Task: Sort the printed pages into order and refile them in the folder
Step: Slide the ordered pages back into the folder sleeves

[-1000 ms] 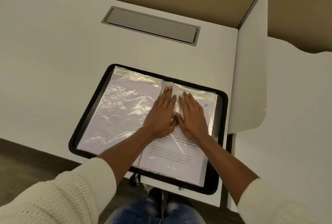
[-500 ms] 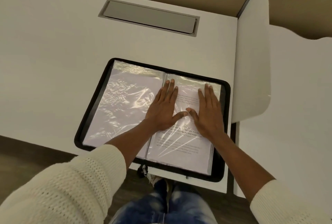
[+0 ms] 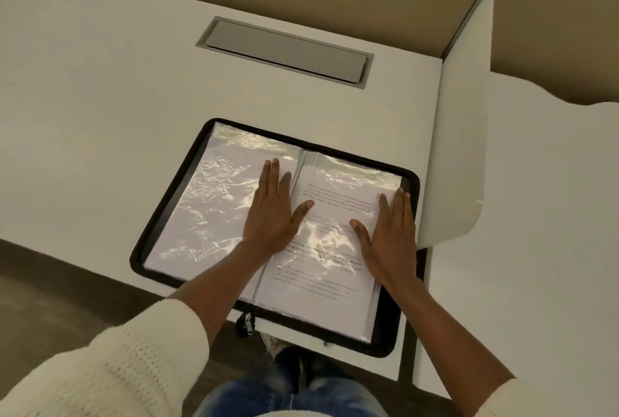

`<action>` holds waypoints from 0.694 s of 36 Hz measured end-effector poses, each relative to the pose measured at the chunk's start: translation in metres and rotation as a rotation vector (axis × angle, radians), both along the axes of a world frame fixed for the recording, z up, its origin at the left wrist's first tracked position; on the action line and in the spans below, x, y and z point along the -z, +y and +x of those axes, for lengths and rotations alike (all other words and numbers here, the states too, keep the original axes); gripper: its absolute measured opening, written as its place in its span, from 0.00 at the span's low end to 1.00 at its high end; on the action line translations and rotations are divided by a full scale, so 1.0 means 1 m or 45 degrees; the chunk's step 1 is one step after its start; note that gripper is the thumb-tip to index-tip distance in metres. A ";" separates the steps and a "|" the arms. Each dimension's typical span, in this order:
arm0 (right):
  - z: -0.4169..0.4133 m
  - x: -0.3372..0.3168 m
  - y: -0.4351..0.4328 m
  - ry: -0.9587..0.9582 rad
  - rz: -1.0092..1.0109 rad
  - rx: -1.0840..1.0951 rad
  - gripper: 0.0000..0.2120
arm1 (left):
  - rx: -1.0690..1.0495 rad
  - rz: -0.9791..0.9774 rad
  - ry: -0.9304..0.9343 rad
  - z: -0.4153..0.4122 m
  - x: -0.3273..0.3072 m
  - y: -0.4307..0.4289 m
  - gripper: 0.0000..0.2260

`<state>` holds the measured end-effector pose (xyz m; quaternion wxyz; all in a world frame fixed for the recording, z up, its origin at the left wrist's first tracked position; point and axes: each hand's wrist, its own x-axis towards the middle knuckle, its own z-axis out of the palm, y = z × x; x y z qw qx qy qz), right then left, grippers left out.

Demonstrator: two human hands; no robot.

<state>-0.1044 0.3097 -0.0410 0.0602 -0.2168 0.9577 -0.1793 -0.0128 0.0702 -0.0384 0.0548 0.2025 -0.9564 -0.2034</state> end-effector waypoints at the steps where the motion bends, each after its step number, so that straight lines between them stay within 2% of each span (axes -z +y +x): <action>1: 0.004 -0.001 -0.001 0.029 -0.014 -0.044 0.43 | -0.076 -0.002 0.026 0.005 -0.001 -0.003 0.37; 5: 0.025 -0.007 -0.011 0.126 -0.007 -0.278 0.43 | -0.383 -0.044 0.079 0.023 -0.008 -0.020 0.31; 10: 0.059 -0.014 -0.036 0.052 -0.101 -0.471 0.42 | -0.759 -0.165 -0.124 0.052 -0.019 -0.053 0.34; 17: 0.101 -0.020 -0.073 -0.035 -0.108 -0.710 0.42 | -0.835 -0.126 -0.262 0.081 -0.029 -0.087 0.41; 25: 0.130 -0.022 -0.107 -0.132 -0.070 -0.718 0.41 | -0.823 -0.085 -0.520 0.075 -0.037 -0.109 0.48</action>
